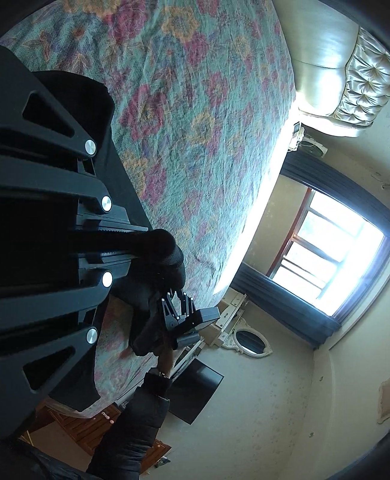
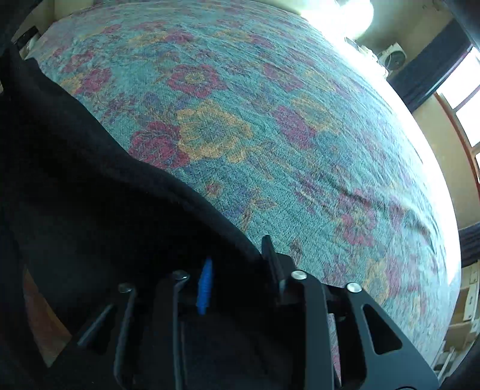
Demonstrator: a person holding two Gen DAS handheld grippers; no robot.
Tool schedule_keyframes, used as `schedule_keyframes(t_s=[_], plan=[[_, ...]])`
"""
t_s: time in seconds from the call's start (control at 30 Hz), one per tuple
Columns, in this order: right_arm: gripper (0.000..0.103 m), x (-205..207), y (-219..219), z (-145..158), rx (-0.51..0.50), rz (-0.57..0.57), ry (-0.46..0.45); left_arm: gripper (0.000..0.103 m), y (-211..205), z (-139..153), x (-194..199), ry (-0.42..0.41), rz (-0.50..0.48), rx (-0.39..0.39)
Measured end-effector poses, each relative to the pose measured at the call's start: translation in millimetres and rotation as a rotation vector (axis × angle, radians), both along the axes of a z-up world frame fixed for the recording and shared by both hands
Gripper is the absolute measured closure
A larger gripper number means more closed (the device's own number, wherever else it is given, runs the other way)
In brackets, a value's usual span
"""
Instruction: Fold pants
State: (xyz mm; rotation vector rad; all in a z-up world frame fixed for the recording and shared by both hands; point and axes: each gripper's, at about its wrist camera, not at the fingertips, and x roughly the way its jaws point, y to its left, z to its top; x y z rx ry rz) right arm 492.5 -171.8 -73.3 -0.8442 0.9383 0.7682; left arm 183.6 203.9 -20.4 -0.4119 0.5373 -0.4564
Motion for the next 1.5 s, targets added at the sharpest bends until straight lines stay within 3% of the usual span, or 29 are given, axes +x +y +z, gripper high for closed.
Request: schedule_keyframes(t_s=[0.17,0.3,0.43,0.6,0.73,0.83,0.87,0.93,0.97,1.17,1.33,1.5], plan=[[0.092,-65.5,-27.4,45.0,0.108,-0.028,-0.139,0.094,24.3,2.3,-1.6,-0.002,0.09,-0.026],[0.093,-151.7,-44.4,76.4,0.162,-0.056,-0.239,0.094,37.7,1.3,-9.4,0.017,0.13,-0.047],[0.093,-247.8,-55.0,79.8,0.193,-0.104,-0.286,0.094,37.8,2.8,-33.1,0.022,0.128,-0.048],[0.093,-335.6,-56.6,42.9,0.213,-0.176,-0.21,0.092,33.6,-3.8,-70.0,0.053,0.137,-0.044],[0.091,-367.5,-50.9,2.0,0.18,-0.226,-0.141,0.081,40.5,-24.6,-103.0,0.121,0.21,-0.084],[0.08,-377.0,-51.5,0.0,0.195,-0.274,-0.132,0.074,53.0,-35.5,-129.3,0.173,0.303,-0.123],[0.066,-377.4,-54.3,6.0,0.233,-0.299,-0.1,0.07,55.7,-37.0,-137.9,0.187,0.332,-0.141],[0.042,-377.9,-67.4,20.8,0.377,-0.371,-0.031,0.049,55.7,-36.3,-152.9,0.201,0.369,-0.195],[0.036,-377.4,-77.5,26.7,0.465,-0.413,0.017,0.047,52.4,-35.7,-157.1,0.207,0.372,-0.223],[0.035,-368.0,-140.4,12.8,0.907,-0.707,0.363,0.046,22.4,-42.0,-162.2,0.288,0.413,-0.341],[0.035,-371.7,-161.0,-7.3,1.002,-0.815,0.448,0.044,-3.5,-66.6,-155.8,0.394,0.441,-0.407],[0.032,-375.2,-164.4,-8.0,1.039,-0.84,0.449,0.044,-10.5,-66.5,-148.2,0.394,0.474,-0.404]])
